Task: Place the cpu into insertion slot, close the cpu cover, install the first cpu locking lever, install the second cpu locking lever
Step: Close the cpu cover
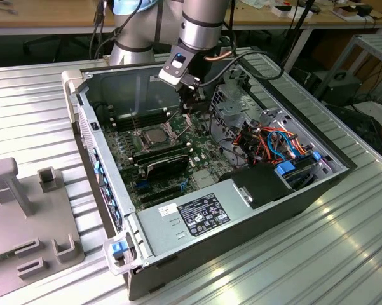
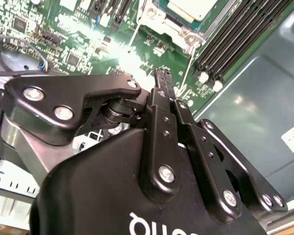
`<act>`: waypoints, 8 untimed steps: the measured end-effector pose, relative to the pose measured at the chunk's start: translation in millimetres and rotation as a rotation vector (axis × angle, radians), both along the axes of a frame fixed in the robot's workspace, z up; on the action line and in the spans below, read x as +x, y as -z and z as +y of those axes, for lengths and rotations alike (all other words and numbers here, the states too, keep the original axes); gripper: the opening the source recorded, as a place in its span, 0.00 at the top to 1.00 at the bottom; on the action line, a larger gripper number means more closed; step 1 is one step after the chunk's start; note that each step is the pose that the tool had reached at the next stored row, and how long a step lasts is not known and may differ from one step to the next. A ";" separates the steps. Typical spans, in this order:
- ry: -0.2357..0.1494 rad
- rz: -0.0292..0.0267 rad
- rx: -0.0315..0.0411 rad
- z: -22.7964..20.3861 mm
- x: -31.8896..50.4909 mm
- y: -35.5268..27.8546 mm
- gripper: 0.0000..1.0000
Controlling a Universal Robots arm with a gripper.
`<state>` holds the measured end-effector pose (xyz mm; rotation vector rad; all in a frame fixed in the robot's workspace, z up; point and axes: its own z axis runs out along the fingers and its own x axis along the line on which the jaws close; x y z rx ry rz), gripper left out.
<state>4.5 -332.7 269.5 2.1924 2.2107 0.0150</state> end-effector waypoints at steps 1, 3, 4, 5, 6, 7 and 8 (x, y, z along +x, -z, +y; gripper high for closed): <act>0.000 -0.0001 0.0003 0.0 5.0 -0.8 0.89; 0.000 -0.0001 0.0003 0.1 9.5 -1.1 0.89; 0.000 0.0000 0.0001 0.1 13.0 -1.2 0.89; 0.000 0.0001 0.0000 0.1 15.3 -1.2 0.89; 0.000 0.0001 0.0000 0.2 18.9 -1.2 0.89; 0.000 0.0000 0.0000 0.3 23.4 -1.2 0.89; 0.000 0.0000 0.0000 0.5 25.6 -1.2 0.89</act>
